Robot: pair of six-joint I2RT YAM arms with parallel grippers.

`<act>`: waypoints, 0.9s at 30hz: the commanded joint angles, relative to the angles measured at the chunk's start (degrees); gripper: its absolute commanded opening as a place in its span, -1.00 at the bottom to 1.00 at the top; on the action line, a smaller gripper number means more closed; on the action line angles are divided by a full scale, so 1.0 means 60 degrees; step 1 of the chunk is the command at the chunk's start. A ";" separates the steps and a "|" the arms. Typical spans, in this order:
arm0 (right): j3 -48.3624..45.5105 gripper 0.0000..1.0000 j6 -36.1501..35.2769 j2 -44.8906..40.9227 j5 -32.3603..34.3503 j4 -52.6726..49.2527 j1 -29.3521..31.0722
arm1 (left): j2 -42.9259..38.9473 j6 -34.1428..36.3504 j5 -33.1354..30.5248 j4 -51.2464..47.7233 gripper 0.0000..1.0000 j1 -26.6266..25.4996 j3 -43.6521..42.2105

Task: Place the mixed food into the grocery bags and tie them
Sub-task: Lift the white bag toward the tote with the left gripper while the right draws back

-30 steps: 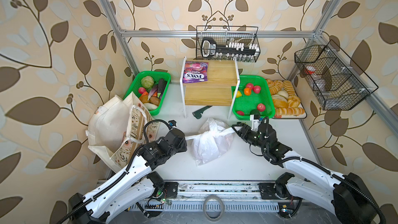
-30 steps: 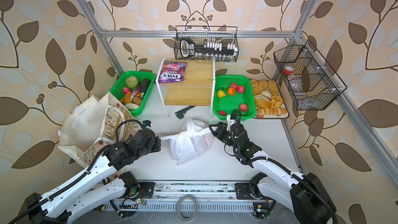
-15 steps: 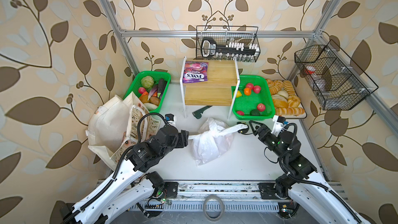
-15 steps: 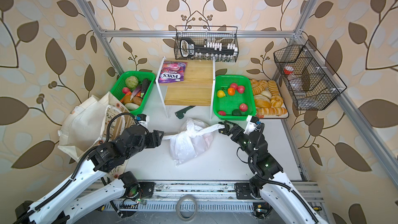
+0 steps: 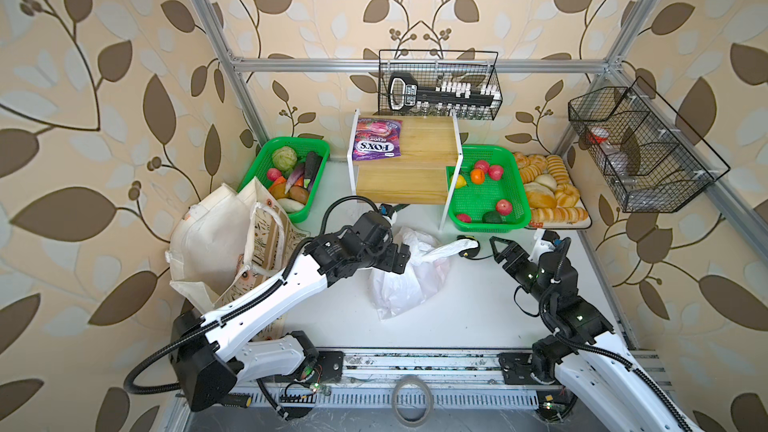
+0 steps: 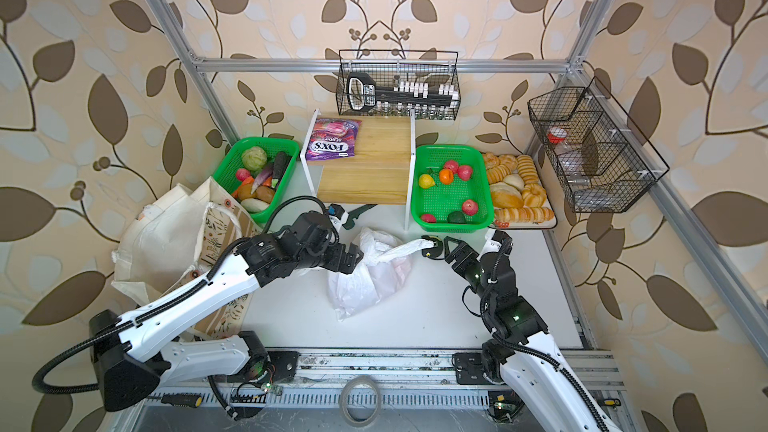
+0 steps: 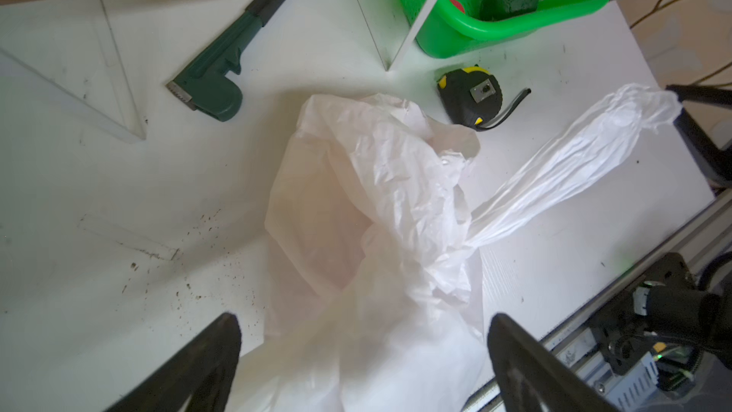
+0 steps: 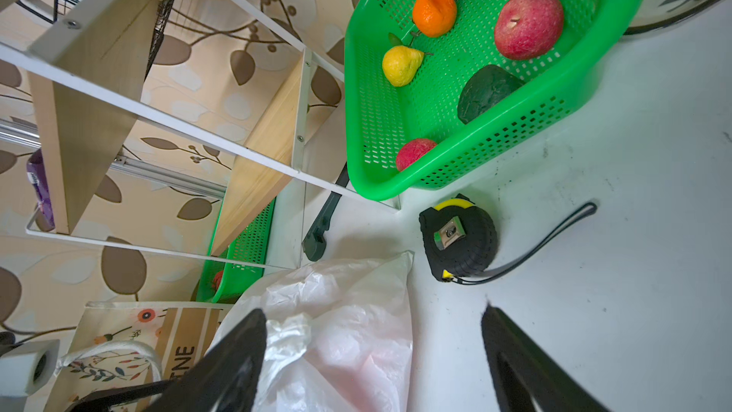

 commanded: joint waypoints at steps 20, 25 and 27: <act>0.0249 0.68 -0.0375 0.0023 -0.0275 0.0526 -0.0157 | 0.3750 0.1804 -0.0583 -0.1997 0.20 -0.0935 0.2330; 0.0271 0.68 -0.0548 -0.0032 -0.0280 0.0552 -0.0200 | 0.2970 0.1636 -0.0560 -0.1723 -0.48 -0.0964 0.2399; 0.0271 0.67 -0.0495 -0.0008 -0.0280 0.0570 -0.0211 | 0.2418 0.1500 -0.0537 -0.1412 -0.59 -0.0964 0.2133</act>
